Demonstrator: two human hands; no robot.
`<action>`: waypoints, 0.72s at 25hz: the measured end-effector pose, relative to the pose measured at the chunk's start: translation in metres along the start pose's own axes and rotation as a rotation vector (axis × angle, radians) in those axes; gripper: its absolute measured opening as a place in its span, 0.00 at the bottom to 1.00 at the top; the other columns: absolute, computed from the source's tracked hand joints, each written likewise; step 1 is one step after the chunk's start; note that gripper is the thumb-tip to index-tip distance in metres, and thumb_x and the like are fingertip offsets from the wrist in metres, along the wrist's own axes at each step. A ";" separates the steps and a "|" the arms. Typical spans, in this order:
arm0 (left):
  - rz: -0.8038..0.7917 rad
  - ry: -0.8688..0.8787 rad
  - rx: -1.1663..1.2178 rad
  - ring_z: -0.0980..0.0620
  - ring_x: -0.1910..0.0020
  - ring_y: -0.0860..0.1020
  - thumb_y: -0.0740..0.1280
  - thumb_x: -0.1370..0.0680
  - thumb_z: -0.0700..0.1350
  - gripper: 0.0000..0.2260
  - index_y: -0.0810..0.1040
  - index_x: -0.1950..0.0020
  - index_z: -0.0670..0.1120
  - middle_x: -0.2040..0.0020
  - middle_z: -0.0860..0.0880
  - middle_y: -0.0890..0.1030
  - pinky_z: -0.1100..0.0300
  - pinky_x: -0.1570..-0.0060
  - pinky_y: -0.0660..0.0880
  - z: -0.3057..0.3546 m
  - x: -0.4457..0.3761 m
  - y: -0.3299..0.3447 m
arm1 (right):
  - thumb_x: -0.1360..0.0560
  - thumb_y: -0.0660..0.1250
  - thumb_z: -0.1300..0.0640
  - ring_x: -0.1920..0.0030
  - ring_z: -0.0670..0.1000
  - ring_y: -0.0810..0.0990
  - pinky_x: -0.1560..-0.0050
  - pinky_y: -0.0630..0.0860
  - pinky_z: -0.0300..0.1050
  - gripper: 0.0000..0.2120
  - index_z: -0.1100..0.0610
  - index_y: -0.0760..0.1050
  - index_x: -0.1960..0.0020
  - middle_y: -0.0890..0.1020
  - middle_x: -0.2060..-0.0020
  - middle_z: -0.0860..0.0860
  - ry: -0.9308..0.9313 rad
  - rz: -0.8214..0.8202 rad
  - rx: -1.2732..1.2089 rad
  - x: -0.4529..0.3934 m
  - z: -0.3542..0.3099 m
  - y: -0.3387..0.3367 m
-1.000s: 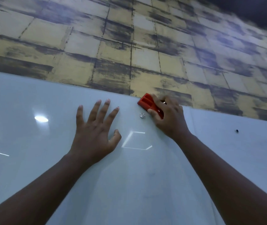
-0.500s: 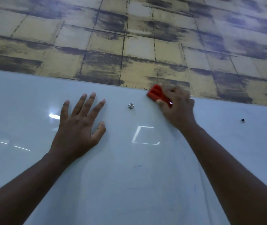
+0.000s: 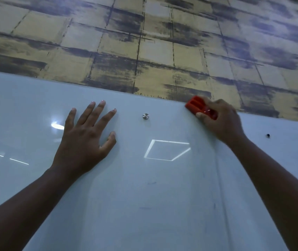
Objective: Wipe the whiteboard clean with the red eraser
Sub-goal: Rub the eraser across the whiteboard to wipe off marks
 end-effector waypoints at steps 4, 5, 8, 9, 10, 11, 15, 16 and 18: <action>0.020 -0.012 -0.021 0.46 0.15 0.57 0.52 0.18 0.60 0.31 0.63 0.16 0.54 0.14 0.47 0.60 0.38 0.18 0.49 0.002 0.001 0.000 | 0.24 0.68 0.39 0.47 0.60 0.76 0.45 0.77 0.60 0.31 0.44 0.71 0.23 0.77 0.49 0.52 0.054 0.088 -0.023 0.030 -0.004 0.001; 0.018 -0.012 -0.025 0.46 0.15 0.57 0.52 0.18 0.60 0.30 0.63 0.15 0.53 0.14 0.47 0.60 0.37 0.18 0.49 0.003 0.000 0.000 | 0.25 0.67 0.40 0.48 0.59 0.76 0.45 0.76 0.59 0.30 0.44 0.72 0.23 0.77 0.50 0.52 0.017 0.089 -0.034 0.042 -0.018 0.006; 0.010 -0.013 -0.039 0.46 0.14 0.56 0.52 0.17 0.60 0.30 0.62 0.15 0.53 0.14 0.47 0.59 0.37 0.18 0.49 0.003 0.002 0.000 | 0.24 0.68 0.43 0.49 0.55 0.74 0.47 0.74 0.54 0.29 0.44 0.72 0.23 0.77 0.50 0.50 -0.095 0.062 -0.085 0.085 -0.068 0.025; 0.010 -0.014 -0.043 0.46 0.14 0.55 0.51 0.17 0.60 0.30 0.61 0.15 0.53 0.14 0.47 0.58 0.37 0.18 0.48 0.003 0.002 0.000 | 0.24 0.68 0.43 0.49 0.54 0.73 0.48 0.73 0.52 0.29 0.44 0.72 0.23 0.77 0.49 0.49 -0.123 0.056 -0.101 0.098 -0.082 0.030; 0.006 -0.015 -0.042 0.46 0.14 0.55 0.51 0.17 0.60 0.30 0.61 0.14 0.53 0.14 0.47 0.58 0.37 0.17 0.48 0.003 0.003 0.000 | 0.24 0.68 0.44 0.48 0.52 0.73 0.48 0.70 0.50 0.29 0.44 0.72 0.23 0.77 0.48 0.48 -0.161 0.045 -0.101 0.110 -0.094 0.034; 0.000 -0.015 -0.039 0.46 0.14 0.54 0.51 0.17 0.60 0.30 0.60 0.14 0.53 0.13 0.47 0.57 0.37 0.17 0.48 0.003 0.004 0.000 | 0.24 0.68 0.44 0.47 0.51 0.72 0.49 0.68 0.49 0.30 0.45 0.72 0.23 0.77 0.46 0.48 -0.209 0.026 -0.088 0.120 -0.103 0.037; -0.005 -0.010 -0.014 0.46 0.14 0.53 0.49 0.16 0.58 0.30 0.60 0.14 0.52 0.13 0.46 0.57 0.38 0.17 0.47 0.005 0.011 -0.002 | 0.22 0.65 0.43 0.46 0.53 0.74 0.49 0.71 0.53 0.29 0.48 0.70 0.22 0.78 0.43 0.49 -0.424 -0.055 0.079 0.125 -0.096 0.026; 0.005 -0.013 -0.007 0.45 0.14 0.54 0.49 0.16 0.57 0.29 0.61 0.14 0.52 0.14 0.46 0.58 0.39 0.17 0.47 0.005 0.014 -0.003 | 0.22 0.64 0.43 0.47 0.55 0.76 0.50 0.73 0.54 0.29 0.48 0.71 0.22 0.79 0.44 0.50 -0.398 -0.034 0.100 0.119 -0.084 0.021; 0.020 -0.026 0.001 0.45 0.14 0.55 0.50 0.16 0.55 0.29 0.62 0.15 0.51 0.14 0.46 0.59 0.40 0.17 0.48 0.008 0.020 -0.004 | 0.23 0.65 0.42 0.48 0.57 0.77 0.51 0.75 0.55 0.29 0.48 0.72 0.23 0.80 0.46 0.51 -0.234 0.041 0.093 0.110 -0.054 0.011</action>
Point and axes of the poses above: each hand's wrist, its own x-axis away from the middle knuckle, its own y-axis out of the palm, z = x × y, the point moved 1 cm from there along -x, towards the middle knuckle
